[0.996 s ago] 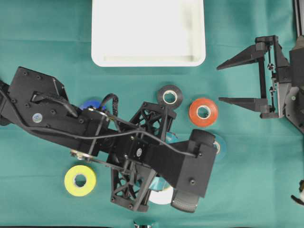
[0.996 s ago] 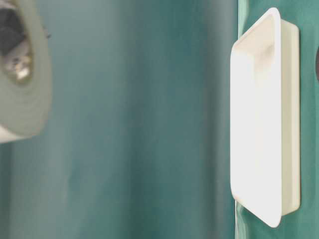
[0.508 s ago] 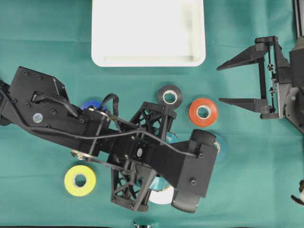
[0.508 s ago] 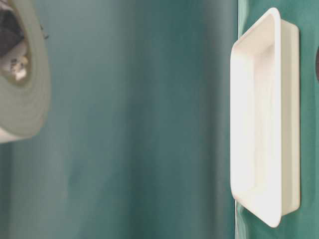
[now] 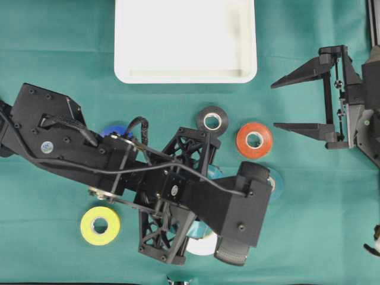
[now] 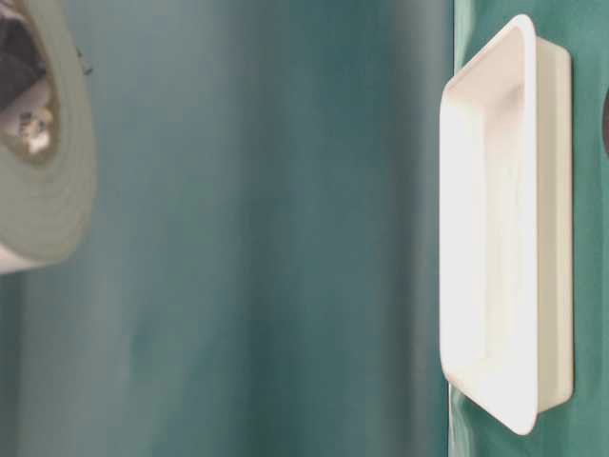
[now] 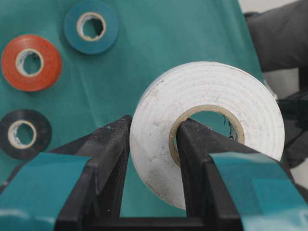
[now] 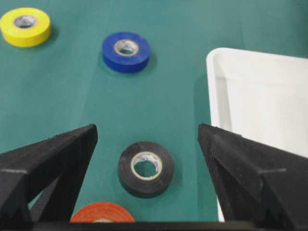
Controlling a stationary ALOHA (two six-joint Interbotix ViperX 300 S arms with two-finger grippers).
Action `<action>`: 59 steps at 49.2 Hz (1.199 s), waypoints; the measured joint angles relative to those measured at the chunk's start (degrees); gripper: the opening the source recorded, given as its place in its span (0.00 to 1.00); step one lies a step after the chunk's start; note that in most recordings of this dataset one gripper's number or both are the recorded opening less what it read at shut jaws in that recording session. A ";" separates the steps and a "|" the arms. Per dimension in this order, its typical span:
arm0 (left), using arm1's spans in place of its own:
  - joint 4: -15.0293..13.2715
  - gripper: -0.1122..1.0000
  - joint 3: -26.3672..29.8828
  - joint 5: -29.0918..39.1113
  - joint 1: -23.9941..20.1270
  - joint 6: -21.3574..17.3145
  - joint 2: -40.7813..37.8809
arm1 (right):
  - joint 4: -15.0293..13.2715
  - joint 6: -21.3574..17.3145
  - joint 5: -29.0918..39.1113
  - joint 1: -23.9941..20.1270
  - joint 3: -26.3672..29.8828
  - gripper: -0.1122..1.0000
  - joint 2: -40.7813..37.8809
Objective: Pick up the tape from a random location and place it into the white case.
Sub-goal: 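Close the left gripper on the white tape roll, then lift the white roll and carry it to the white tray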
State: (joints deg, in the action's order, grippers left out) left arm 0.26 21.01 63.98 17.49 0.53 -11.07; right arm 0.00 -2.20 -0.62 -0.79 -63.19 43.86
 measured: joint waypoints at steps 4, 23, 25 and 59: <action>0.09 0.34 -0.09 0.00 0.00 0.00 0.00 | 0.00 0.00 -0.09 0.00 0.00 0.93 0.00; 0.18 0.34 -0.09 0.00 -3.08 -0.18 0.00 | 0.00 0.00 0.35 -0.09 0.00 0.93 0.00; 0.18 0.34 -0.09 0.00 -3.78 -0.18 0.00 | 0.00 0.00 0.26 0.00 0.00 0.93 0.00; 0.26 0.34 -8.09 0.00 -22.85 -0.26 5.54 | -0.09 0.00 1.14 0.00 0.00 0.93 0.00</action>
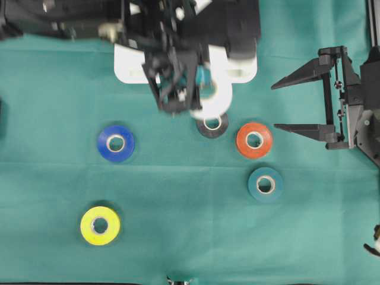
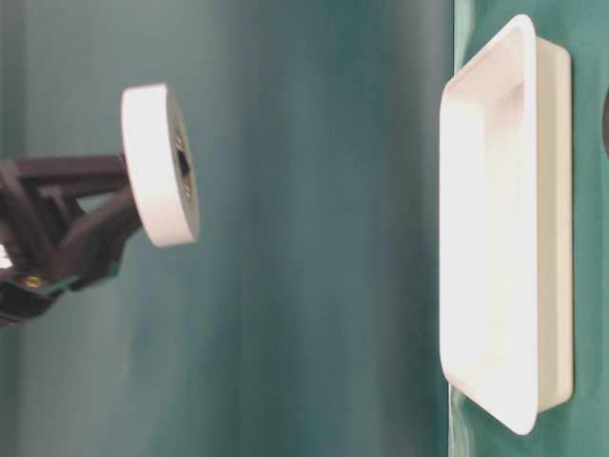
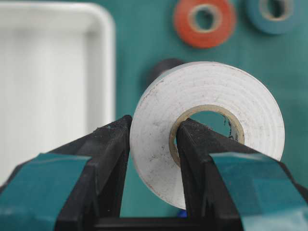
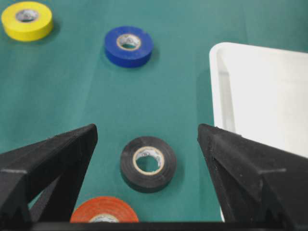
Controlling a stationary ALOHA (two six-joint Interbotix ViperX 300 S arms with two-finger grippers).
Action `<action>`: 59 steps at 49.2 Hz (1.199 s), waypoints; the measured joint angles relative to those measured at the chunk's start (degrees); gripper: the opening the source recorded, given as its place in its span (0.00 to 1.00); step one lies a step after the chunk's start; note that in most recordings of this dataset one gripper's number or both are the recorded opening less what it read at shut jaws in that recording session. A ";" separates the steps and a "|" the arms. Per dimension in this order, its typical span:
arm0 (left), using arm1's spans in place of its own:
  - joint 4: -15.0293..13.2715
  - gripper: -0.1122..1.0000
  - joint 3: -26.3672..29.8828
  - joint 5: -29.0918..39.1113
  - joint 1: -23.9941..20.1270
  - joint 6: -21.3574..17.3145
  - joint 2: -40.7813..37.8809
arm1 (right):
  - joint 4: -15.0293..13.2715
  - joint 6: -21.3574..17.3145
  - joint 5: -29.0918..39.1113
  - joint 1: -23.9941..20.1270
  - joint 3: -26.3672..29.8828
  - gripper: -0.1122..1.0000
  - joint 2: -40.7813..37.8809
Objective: Pick up the tape from a random location and place it into the white case.
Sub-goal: 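Lift the white roll and carry it to the white tray, then lower the white roll into the tray and open the left gripper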
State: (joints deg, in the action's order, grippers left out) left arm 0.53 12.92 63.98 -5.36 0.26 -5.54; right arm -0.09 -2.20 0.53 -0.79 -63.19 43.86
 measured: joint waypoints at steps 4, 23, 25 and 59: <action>0.00 0.34 -0.88 0.00 -2.37 -0.09 0.53 | 0.00 0.00 0.26 -0.09 0.00 0.93 0.00; 0.00 0.34 -4.48 -1.93 -11.87 -0.18 2.37 | 0.00 0.00 1.14 -0.09 0.00 0.93 0.00; 0.00 0.34 -4.57 -2.02 -12.22 -0.18 2.46 | 0.09 0.00 1.23 -0.09 0.00 0.93 0.00; 0.00 0.34 -4.75 -2.11 -12.83 -0.09 2.55 | 0.00 0.00 1.32 0.00 0.00 0.93 0.00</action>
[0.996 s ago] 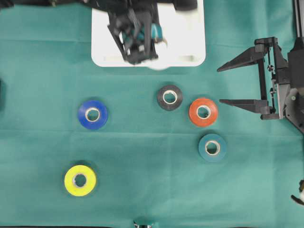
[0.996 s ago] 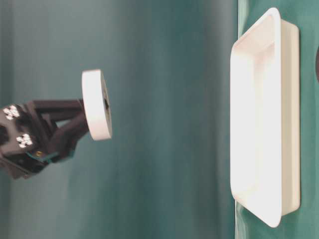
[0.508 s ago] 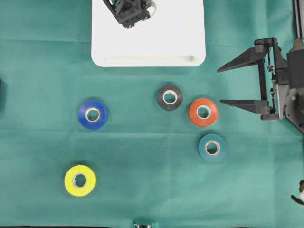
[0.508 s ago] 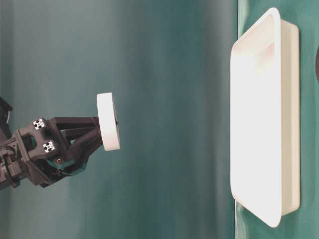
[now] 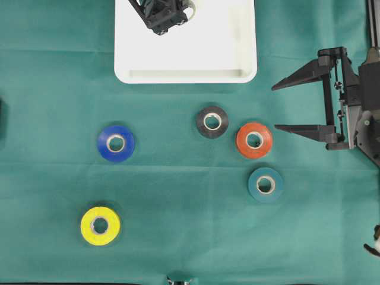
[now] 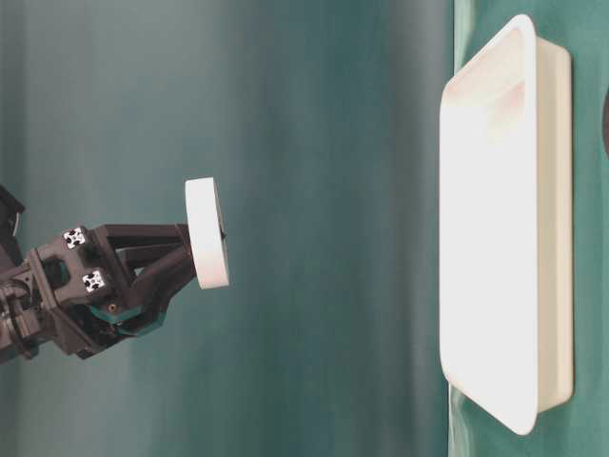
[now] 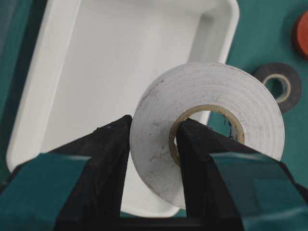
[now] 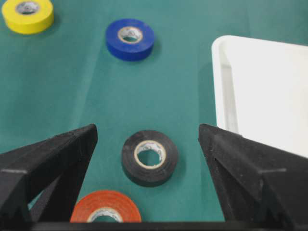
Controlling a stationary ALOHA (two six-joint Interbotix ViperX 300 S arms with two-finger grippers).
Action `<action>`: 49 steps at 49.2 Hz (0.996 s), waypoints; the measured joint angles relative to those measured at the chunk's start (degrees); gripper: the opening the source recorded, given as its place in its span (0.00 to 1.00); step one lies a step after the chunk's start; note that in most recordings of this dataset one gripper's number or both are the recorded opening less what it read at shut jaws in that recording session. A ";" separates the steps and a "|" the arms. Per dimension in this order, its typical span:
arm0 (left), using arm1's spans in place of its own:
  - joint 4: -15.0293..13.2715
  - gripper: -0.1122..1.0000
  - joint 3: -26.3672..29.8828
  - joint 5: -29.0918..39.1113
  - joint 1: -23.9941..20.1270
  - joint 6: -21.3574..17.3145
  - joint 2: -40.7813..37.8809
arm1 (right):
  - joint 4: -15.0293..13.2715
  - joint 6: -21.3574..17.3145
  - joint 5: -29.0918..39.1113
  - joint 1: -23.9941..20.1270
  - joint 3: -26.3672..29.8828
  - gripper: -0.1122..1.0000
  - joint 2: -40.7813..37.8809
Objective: Pick up the tape from a random location and place it into the white case.
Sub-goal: 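Lower the white roll into the tray and open the left gripper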
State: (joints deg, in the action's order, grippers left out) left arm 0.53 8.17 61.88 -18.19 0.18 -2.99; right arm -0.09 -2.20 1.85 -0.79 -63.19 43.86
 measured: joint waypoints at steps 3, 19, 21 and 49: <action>0.00 0.34 0.00 0.00 -0.09 0.09 0.00 | 0.00 0.00 0.00 0.00 0.09 0.93 0.00; 0.00 0.34 -0.70 -0.26 -0.09 0.09 0.00 | 0.00 0.00 0.00 -0.09 0.00 0.93 0.00; 0.00 0.34 -1.41 -0.70 0.00 0.09 0.09 | 0.00 0.00 0.00 -0.09 0.00 0.93 0.00; 0.00 0.34 -17.05 -18.28 -2.99 0.26 -1.41 | 0.00 0.00 0.00 -0.09 0.00 0.93 -0.09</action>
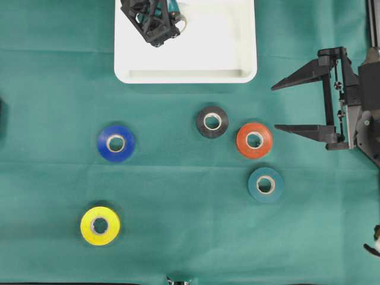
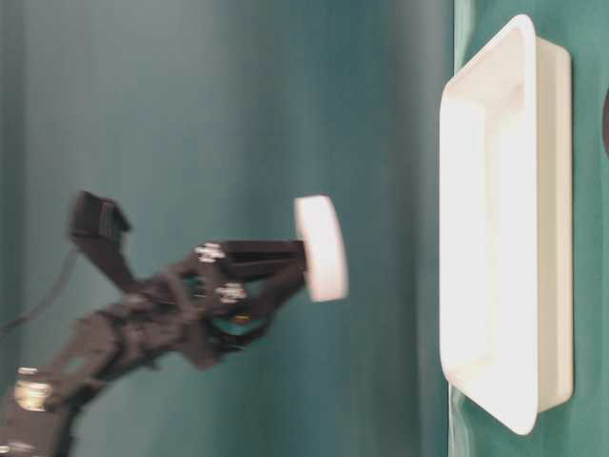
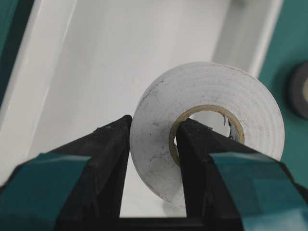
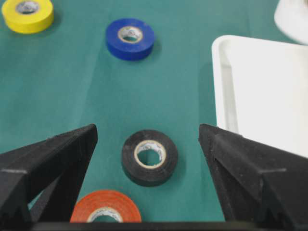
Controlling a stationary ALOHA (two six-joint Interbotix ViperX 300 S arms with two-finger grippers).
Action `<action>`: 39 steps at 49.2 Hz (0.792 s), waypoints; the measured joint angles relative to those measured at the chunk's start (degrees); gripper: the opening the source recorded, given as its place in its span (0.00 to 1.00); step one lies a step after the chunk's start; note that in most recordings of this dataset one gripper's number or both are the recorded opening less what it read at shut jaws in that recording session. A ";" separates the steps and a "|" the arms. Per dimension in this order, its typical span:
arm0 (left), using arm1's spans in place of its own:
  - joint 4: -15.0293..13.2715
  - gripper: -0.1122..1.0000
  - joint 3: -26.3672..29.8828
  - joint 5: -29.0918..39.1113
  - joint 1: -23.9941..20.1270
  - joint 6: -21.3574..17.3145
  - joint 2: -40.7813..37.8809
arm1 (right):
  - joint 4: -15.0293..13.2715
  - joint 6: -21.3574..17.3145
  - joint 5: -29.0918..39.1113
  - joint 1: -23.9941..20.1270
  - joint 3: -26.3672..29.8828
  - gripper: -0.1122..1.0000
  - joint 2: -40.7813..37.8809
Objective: Pick up the tape from a random location and place it into the white case.
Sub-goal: 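Lower the white roll into the tray and open the left gripper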
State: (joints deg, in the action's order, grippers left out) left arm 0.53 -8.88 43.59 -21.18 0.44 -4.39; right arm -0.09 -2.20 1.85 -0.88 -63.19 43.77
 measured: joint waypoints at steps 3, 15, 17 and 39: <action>0.00 0.34 -1.93 -2.46 -0.53 0.00 -1.23 | 0.00 0.00 0.00 0.00 0.00 0.93 0.00; 0.00 0.34 -6.94 -12.92 -1.23 0.00 -5.10 | 0.00 0.00 0.00 0.00 0.00 0.93 -0.09; 0.00 0.34 -7.29 -13.71 -1.41 0.00 -5.54 | 0.00 0.00 0.00 0.00 0.00 0.93 -0.09; 0.00 0.34 -7.65 -17.40 -2.99 -0.09 -12.22 | 0.00 0.00 0.00 0.00 0.00 0.93 -0.88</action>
State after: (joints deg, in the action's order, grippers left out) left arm 0.53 -16.52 26.19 -24.17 0.35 -16.61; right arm -0.09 -2.20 1.85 -0.88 -63.19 42.89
